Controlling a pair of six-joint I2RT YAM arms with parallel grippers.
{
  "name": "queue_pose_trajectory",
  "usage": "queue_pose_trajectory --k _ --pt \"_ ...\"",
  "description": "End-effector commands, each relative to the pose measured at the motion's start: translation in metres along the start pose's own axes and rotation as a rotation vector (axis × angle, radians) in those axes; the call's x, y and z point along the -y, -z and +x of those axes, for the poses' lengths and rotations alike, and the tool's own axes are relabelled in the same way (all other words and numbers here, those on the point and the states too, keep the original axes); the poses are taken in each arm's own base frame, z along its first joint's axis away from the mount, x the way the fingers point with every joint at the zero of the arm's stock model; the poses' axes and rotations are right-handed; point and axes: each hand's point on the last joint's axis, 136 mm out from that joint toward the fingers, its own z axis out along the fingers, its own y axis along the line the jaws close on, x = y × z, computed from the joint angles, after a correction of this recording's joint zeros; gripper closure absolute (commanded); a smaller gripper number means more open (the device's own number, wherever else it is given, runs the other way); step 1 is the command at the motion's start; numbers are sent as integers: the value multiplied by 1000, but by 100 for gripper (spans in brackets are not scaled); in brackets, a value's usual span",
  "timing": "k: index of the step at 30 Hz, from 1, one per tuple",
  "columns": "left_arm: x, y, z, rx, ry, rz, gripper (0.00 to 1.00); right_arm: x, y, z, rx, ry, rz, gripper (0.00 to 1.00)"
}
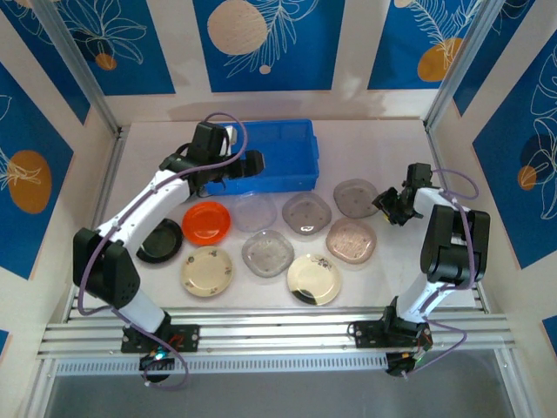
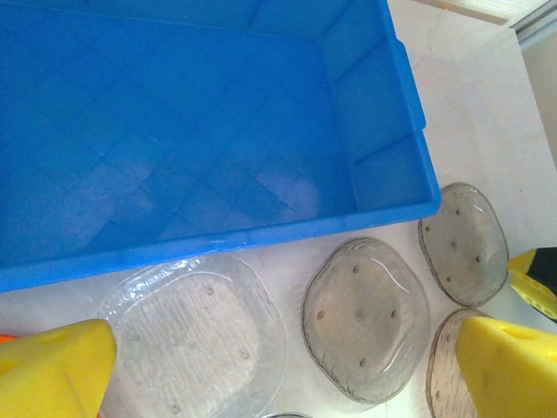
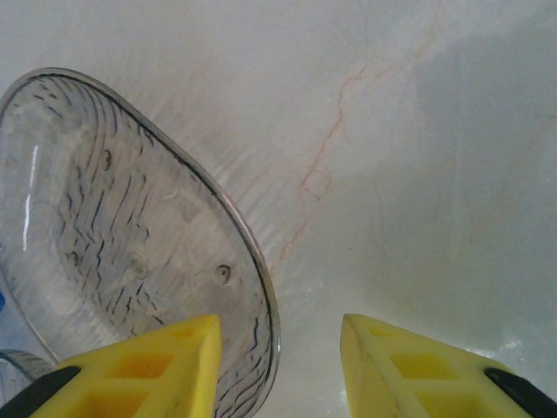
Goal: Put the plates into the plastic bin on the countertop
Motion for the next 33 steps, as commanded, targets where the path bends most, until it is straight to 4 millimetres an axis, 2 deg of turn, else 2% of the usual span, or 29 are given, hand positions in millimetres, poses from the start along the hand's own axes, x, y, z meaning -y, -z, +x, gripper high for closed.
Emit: queue_pose_trajectory --k 1,4,7,24,27,32,33 --pt "12 -4 5 -19 6 55 2 -2 -6 3 -27 -12 -15 59" --pt "12 -6 8 -24 13 67 2 1 -9 3 -27 -22 -10 69" --pt "12 -6 10 -30 10 70 3 -1 -10 2 -22 -26 -21 72" --pt "7 -15 15 -50 -6 51 5 -12 -18 -7 -27 -26 -30 76" --pt "5 -16 15 -51 -8 45 5 -14 -20 -8 -27 -30 -33 81" --pt "2 -11 16 -43 -22 26 5 -15 -19 -11 -10 -28 -26 84" --pt "1 -10 15 -40 -26 22 5 -15 -17 -12 -3 -27 -23 90"
